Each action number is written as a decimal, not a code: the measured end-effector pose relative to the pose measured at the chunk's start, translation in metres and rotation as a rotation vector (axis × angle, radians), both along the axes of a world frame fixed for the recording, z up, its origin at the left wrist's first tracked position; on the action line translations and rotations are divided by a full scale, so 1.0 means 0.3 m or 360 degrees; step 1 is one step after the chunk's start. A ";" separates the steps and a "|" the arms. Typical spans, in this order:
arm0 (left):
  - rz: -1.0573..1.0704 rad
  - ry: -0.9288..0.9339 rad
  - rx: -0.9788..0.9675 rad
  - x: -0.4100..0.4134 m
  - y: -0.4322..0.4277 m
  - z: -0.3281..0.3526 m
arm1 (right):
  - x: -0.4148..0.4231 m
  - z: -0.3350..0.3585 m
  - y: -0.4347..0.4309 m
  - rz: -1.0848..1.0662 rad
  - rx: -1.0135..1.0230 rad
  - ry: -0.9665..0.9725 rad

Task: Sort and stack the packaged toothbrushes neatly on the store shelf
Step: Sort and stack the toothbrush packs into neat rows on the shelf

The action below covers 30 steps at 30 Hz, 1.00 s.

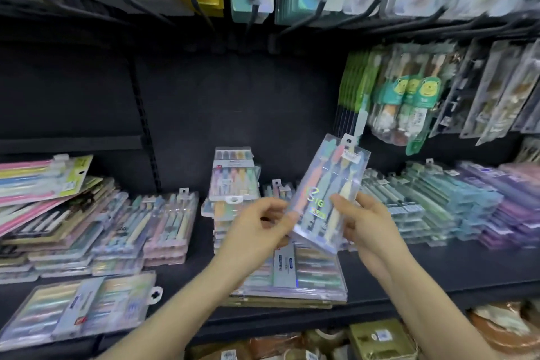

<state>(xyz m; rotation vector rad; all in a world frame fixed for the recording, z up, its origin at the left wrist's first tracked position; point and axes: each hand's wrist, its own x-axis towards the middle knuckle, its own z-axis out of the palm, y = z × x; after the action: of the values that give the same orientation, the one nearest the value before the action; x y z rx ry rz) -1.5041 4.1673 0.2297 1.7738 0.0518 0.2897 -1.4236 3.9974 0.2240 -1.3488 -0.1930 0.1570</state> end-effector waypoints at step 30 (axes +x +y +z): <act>0.0557 -0.0364 0.1291 0.138 0.359 -0.115 | 0.429 -0.185 0.072 -0.0210 -0.2495 -0.1192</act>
<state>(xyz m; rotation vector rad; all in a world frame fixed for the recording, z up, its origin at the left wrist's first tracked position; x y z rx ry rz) -1.4628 4.2751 0.1952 2.5190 0.0889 0.8564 -1.2950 4.0191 0.1685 -2.9419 -0.6902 -0.4323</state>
